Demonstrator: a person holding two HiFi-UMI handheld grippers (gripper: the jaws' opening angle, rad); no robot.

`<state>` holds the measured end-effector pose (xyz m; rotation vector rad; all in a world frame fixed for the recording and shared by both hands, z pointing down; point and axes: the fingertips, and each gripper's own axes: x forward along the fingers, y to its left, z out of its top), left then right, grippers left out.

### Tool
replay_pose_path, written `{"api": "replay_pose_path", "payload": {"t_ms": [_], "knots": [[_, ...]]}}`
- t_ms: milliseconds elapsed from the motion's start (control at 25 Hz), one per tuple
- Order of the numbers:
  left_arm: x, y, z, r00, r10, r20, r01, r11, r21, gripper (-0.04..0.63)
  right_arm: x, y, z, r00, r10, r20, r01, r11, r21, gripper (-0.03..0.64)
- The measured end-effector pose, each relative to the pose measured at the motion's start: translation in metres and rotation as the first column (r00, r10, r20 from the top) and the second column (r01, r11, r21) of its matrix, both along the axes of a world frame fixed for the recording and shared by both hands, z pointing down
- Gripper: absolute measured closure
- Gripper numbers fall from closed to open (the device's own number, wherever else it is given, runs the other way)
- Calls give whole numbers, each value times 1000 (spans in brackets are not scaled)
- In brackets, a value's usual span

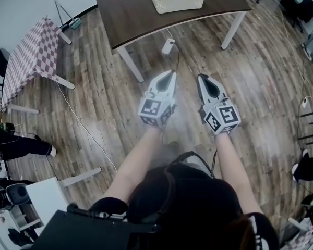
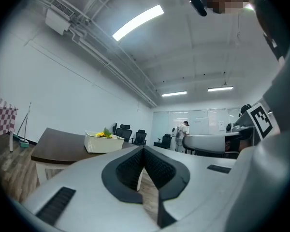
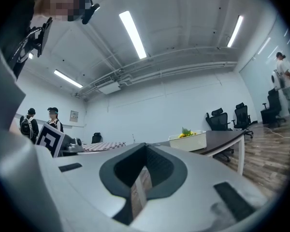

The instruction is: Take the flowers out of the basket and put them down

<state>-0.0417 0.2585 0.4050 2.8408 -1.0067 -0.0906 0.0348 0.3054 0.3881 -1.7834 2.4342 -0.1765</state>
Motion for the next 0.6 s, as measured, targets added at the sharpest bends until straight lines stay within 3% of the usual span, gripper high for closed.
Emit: {"api": "replay_pose_path", "payload": {"t_ms": [200, 600], "knots": [[0, -44, -2, 1000, -11, -5, 11, 1000, 0, 594, 23, -39, 0, 999, 40, 20, -40, 999, -2, 615], [5, -110, 9, 1000, -7, -3, 7, 1000, -25, 594, 27, -103, 11, 998, 48, 41, -47, 999, -15, 615]]}}
